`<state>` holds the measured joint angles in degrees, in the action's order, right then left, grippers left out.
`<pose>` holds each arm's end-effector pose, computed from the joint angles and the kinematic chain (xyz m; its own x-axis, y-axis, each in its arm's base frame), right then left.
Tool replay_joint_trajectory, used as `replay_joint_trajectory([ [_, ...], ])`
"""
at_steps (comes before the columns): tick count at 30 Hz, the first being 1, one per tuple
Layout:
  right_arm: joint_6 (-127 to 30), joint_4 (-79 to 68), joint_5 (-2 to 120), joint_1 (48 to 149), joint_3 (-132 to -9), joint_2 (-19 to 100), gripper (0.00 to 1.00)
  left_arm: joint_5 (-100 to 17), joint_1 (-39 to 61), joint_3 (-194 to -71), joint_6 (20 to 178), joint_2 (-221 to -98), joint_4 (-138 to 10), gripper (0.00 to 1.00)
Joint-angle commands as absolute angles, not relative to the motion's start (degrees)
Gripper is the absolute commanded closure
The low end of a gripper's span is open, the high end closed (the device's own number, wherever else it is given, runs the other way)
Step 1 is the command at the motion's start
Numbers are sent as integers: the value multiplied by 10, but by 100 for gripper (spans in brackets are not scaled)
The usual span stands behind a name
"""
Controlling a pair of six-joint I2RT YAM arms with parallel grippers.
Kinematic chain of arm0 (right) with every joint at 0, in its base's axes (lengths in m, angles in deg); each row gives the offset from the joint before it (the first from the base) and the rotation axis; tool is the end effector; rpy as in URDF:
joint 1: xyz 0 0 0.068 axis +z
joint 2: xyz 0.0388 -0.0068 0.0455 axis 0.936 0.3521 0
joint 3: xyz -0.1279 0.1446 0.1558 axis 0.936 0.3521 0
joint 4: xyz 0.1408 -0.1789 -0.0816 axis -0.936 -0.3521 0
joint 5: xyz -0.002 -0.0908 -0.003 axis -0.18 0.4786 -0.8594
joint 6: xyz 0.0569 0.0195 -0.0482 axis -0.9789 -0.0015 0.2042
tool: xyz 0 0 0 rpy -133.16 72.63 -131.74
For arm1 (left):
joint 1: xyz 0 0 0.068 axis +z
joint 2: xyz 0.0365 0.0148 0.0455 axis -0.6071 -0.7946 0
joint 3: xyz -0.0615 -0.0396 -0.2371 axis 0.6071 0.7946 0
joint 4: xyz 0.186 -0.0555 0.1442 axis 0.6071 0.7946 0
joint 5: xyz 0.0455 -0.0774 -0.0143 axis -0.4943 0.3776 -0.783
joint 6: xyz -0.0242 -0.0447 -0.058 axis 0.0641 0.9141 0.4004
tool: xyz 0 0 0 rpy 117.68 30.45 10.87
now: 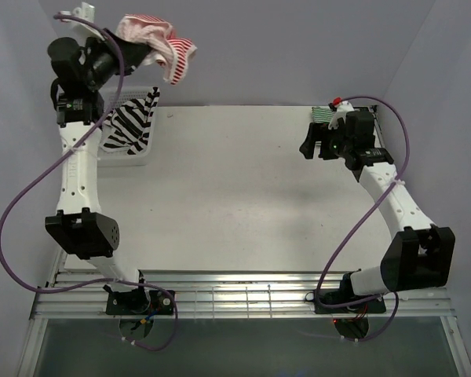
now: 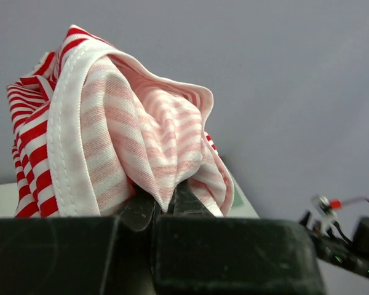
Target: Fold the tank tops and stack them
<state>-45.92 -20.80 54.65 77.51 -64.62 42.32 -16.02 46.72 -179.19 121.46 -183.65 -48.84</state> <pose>0.3385 0.0620 0.2895 -0.5068 0.0045 -0.8621 -0.2766 0.9463 0.1675 0.3807 0.0256 0.4915 -0.1447 -0.4910 -0.8591 0.3999 0.7651 -0.5046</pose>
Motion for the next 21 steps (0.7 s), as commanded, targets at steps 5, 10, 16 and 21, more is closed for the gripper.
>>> replay_joint_trajectory([
  [5,-523,-240,577,776,-580,296,10,-173,292,-1536,1233,-1730,-503,75],
  [10,-535,-317,621,774,-554,260,10,-207,264,-1312,1262,-1692,-461,2],
  [16,-541,-354,601,774,-504,225,10,-341,252,-1239,1253,-1684,-321,2],
  [21,-544,-332,526,789,-457,218,10,-328,227,-1217,1256,-1697,-319,2],
])
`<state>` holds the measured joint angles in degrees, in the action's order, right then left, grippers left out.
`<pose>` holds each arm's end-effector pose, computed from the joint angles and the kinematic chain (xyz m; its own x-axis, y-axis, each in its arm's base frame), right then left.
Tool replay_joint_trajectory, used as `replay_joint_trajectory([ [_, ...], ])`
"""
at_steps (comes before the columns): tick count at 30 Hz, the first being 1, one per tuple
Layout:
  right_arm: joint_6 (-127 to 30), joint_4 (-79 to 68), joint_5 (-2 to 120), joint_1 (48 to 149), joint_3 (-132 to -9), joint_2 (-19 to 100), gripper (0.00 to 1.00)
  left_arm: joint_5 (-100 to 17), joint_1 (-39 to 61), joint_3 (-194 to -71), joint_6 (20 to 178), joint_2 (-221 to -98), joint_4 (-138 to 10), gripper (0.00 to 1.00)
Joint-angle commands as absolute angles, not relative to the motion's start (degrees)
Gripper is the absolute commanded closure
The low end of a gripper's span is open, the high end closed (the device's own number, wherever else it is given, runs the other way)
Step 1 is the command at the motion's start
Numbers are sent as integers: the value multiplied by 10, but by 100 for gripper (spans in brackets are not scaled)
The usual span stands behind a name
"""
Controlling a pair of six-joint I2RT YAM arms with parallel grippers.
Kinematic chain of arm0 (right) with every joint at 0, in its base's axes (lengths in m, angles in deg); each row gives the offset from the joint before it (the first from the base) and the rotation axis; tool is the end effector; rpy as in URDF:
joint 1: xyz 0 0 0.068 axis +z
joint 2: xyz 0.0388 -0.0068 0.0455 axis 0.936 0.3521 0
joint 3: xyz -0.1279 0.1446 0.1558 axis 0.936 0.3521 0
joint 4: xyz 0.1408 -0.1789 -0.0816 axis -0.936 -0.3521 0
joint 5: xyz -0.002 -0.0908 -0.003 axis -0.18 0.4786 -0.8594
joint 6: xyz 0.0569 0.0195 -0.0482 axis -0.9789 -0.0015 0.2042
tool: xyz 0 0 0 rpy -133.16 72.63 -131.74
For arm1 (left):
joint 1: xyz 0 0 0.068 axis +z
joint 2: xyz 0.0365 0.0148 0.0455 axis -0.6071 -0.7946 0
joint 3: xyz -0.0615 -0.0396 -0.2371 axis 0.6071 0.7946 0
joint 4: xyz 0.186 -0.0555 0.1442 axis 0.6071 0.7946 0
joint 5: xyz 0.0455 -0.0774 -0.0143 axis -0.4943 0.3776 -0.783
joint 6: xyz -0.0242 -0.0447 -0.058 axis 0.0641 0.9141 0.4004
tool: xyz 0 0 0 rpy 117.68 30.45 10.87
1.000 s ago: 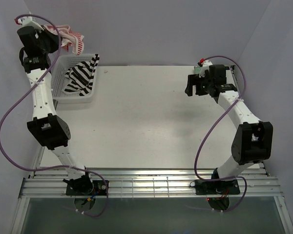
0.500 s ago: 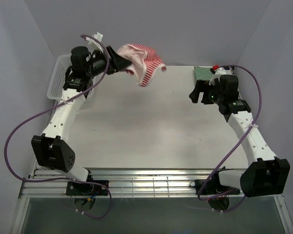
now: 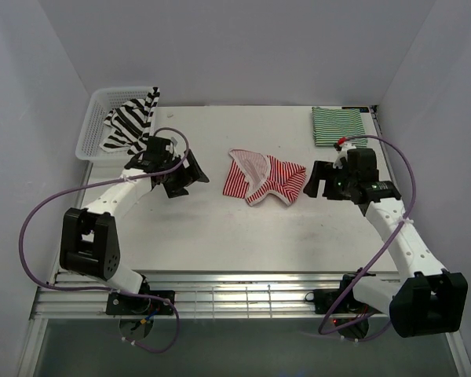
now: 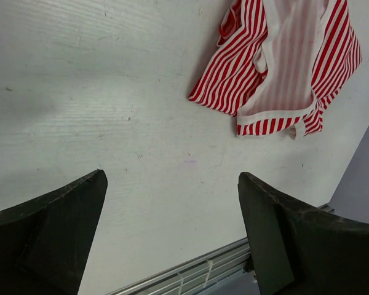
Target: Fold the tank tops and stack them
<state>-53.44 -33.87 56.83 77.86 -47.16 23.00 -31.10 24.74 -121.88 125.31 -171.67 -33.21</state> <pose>0.2474 0.0480 0.2518 -0.6842 0.1049 -0.7217 -0.1321 0.9554 0.2641 0.3033 -0.0896 0.1946 -0.8701 -0.3966 -0.2927 -0.1807 0.8091 -0.5592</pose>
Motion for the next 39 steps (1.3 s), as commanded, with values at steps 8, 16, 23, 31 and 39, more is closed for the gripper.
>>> replay_joint_trajectory([
  [8,-540,-290,496,821,-445,276,10,-344,106,-1252,1268,-1776,-344,2],
  [16,-558,-239,577,971,-495,347,10,-415,108,-1345,1273,-1912,-332,9],
  [23,-622,-205,659,1072,-563,479,10,-429,118,-1399,1275,-1994,-330,28],
  [31,-724,-171,756,1112,-595,576,6,-367,118,-1349,1275,-2004,-377,62],
  [39,-782,-151,791,1113,-604,620,0,-354,117,-1308,1282,-2003,-401,100],
])
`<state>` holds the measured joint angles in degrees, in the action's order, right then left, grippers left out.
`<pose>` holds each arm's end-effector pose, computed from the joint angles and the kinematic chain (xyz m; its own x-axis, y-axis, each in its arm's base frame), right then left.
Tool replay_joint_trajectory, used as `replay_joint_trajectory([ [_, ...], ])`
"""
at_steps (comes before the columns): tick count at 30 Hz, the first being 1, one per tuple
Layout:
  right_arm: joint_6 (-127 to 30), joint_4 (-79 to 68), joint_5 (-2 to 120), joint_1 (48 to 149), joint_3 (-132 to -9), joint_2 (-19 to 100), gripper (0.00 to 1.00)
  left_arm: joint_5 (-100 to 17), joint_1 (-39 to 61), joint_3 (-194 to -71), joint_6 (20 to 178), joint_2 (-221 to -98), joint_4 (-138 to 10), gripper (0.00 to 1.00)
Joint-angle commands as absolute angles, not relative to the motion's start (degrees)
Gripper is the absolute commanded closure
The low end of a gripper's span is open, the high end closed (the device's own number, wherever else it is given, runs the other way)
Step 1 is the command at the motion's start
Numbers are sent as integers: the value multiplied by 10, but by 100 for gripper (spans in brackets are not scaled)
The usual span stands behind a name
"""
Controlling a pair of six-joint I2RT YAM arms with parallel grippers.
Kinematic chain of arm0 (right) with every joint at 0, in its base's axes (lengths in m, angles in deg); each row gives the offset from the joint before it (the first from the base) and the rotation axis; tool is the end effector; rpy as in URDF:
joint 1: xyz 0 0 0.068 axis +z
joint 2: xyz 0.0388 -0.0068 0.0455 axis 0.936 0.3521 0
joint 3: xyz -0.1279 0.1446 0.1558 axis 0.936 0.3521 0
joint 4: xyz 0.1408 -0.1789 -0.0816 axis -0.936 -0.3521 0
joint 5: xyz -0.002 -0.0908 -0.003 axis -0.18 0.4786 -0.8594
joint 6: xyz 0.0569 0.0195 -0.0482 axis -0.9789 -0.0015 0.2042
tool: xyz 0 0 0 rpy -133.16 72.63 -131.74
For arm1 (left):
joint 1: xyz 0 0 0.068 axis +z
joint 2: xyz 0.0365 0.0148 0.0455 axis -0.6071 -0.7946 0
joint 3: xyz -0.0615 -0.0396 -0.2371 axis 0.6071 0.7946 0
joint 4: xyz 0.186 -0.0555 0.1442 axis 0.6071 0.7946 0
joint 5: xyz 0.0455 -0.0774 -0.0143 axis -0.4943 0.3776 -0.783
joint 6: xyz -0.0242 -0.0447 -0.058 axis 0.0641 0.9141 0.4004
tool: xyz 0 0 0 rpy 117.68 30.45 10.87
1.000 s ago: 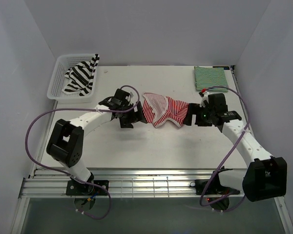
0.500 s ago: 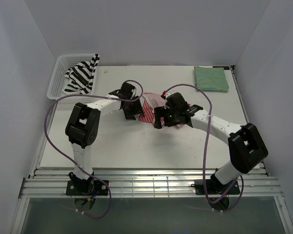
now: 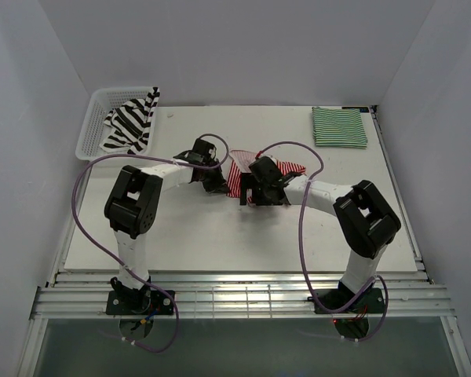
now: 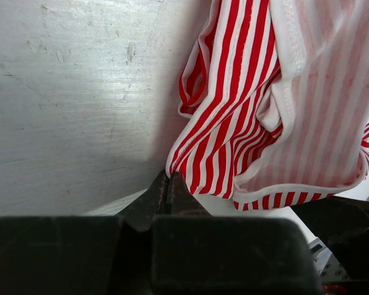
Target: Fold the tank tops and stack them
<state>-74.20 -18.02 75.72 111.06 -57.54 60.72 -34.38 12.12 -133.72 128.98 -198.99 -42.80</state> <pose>0.2798 0.2351 0.1443 -0.8096 -0.0061 -0.5870 -0.1716 0.9587 0.2267 0.3491 -0.1841 0.1052 -0.9430 -0.2575 -0.2107 -0.1237 0.8591 -0.4966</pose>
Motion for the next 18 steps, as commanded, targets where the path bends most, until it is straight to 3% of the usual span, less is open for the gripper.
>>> replay_joint_trajectory([
  [1,-786,-151,796,1114,-604,626,0,-356,117,-1304,1282,-2000,-402,100],
  [6,-801,-130,803,1114,-598,642,9,-359,117,-1284,1284,-1977,-420,100],
  [9,-805,-127,813,1115,-601,649,23,-359,117,-1275,1282,-1962,-421,100],
  [13,-808,-136,834,1115,-600,641,88,-372,117,-1260,1286,-1935,-424,100],
  [18,-765,-172,808,1113,-592,564,92,-400,117,-1258,1287,-1895,-418,100],
])
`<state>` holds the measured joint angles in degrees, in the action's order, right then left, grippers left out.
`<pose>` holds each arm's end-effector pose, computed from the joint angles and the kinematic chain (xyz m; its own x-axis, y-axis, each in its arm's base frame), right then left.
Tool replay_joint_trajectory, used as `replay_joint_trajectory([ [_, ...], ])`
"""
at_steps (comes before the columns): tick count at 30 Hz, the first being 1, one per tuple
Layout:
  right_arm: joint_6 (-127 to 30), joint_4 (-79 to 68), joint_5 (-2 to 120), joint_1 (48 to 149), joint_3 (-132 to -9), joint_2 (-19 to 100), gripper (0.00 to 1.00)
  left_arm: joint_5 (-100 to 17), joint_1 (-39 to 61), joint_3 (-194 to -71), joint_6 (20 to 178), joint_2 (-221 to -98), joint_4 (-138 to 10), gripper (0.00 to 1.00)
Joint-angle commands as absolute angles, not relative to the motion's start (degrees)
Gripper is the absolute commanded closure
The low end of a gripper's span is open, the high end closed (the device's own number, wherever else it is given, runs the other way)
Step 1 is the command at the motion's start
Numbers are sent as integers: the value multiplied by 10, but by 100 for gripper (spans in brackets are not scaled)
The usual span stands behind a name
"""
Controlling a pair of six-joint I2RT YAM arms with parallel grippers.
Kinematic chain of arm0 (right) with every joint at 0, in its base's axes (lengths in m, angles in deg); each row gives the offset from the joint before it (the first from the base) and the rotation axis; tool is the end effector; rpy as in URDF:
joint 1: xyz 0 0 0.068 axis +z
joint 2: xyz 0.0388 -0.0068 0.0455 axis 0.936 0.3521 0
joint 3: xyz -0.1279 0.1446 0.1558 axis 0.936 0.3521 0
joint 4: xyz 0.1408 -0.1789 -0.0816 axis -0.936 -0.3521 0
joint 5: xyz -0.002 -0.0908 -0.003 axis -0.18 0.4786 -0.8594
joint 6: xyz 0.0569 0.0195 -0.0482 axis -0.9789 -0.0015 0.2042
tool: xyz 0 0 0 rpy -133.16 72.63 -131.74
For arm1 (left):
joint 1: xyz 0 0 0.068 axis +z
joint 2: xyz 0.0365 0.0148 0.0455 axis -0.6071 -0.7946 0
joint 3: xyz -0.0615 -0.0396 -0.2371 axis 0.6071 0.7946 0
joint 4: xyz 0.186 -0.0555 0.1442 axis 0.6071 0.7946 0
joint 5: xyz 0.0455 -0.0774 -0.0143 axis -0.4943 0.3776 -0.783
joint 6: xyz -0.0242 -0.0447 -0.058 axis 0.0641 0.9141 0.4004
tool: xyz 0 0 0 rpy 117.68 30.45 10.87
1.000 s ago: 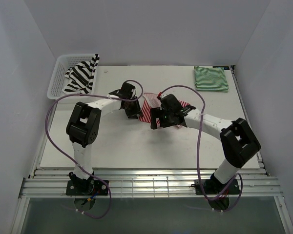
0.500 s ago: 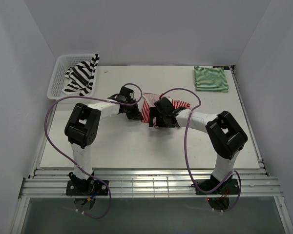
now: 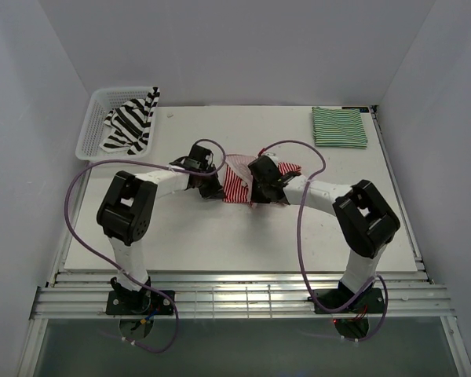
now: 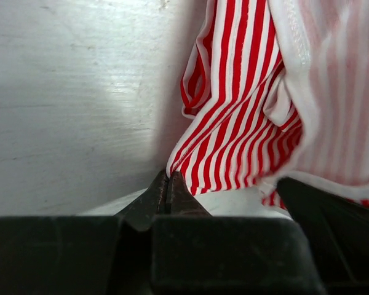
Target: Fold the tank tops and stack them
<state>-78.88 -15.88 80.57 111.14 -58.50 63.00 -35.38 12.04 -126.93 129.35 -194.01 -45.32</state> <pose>0.2890 0.2367 0.1395 -0.7844 0.0897 -0.6137 -0.0694 0.9706 0.2305 0.3304 -0.1746 0.1072 -0.9365 -0.2680 -0.2264 -0.1271 0.8607 -0.4930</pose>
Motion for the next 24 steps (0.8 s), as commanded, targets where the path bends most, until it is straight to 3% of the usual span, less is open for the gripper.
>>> replay_joint_trajectory([
  [1,-758,-174,795,1110,-588,527,92,-405,117,-1259,1288,-1889,-415,100],
  [8,-741,-195,593,981,-522,389,92,-475,126,-1249,1286,-1792,-386,100],
  [13,-691,-243,571,880,-521,319,92,-540,147,-1238,1285,-1728,-346,100],
  [24,-686,-248,385,602,-485,245,92,-606,233,-1244,1273,-1557,-265,100],
])
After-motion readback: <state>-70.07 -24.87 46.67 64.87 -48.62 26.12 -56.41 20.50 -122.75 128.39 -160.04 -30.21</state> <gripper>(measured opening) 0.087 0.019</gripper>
